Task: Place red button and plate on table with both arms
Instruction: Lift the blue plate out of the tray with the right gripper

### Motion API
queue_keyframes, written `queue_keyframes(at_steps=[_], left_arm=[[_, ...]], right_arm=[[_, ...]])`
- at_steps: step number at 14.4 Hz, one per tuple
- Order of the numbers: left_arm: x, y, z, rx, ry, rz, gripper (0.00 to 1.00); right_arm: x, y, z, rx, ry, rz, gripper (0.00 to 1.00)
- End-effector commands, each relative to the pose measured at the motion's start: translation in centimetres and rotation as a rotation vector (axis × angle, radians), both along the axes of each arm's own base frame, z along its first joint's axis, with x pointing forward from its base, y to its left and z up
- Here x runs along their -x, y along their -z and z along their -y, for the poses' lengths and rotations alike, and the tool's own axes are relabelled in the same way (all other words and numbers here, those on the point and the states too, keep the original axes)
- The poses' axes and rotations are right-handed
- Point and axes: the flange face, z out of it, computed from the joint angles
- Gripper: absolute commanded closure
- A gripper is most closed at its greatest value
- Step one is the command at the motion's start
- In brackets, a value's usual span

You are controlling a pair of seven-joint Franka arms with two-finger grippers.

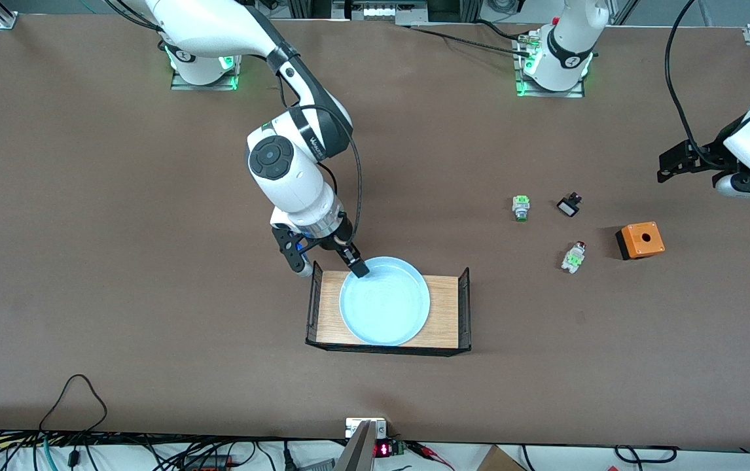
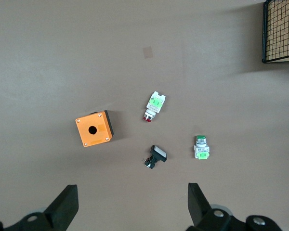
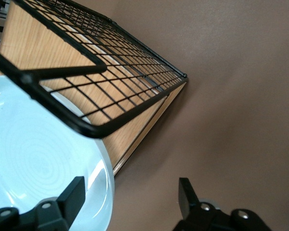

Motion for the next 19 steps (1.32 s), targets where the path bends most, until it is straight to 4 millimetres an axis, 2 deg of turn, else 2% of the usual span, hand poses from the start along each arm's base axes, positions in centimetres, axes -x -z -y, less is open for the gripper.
queue_keyframes(at_steps=[1, 3, 6, 8, 12, 19], left_arm=[[-0.4, -0.5, -0.3, -0.018, 0.019, -0.011, 0.0], [-0.4, -0.5, -0.3, -0.018, 0.021, -0.011, 0.0], [-0.4, -0.5, -0.2, -0.018, 0.023, -0.011, 0.0], [-0.4, -0.6, -0.2, -0.018, 0.023, -0.009, 0.0], [-0.4, -0.5, -0.1, -0.02, 0.023, -0.011, 0.0], [-0.4, -0.5, -0.2, -0.018, 0.021, -0.011, 0.0]], right_arm=[[-0.3, -0.2, -0.5, -0.015, 0.014, -0.009, 0.31], [-0.3, -0.1, -0.5, -0.013, 0.013, -0.012, 0.44], [-0.2, -0.1, -0.6, -0.013, 0.01, -0.011, 0.56], [-0.3, -0.1, -0.5, -0.012, 0.009, -0.01, 0.67], [-0.6, -0.7, -0.1, -0.019, 0.012, 0.002, 0.79], [-0.4, -1.7, -0.9, -0.031, -0.006, 0.019, 0.98]])
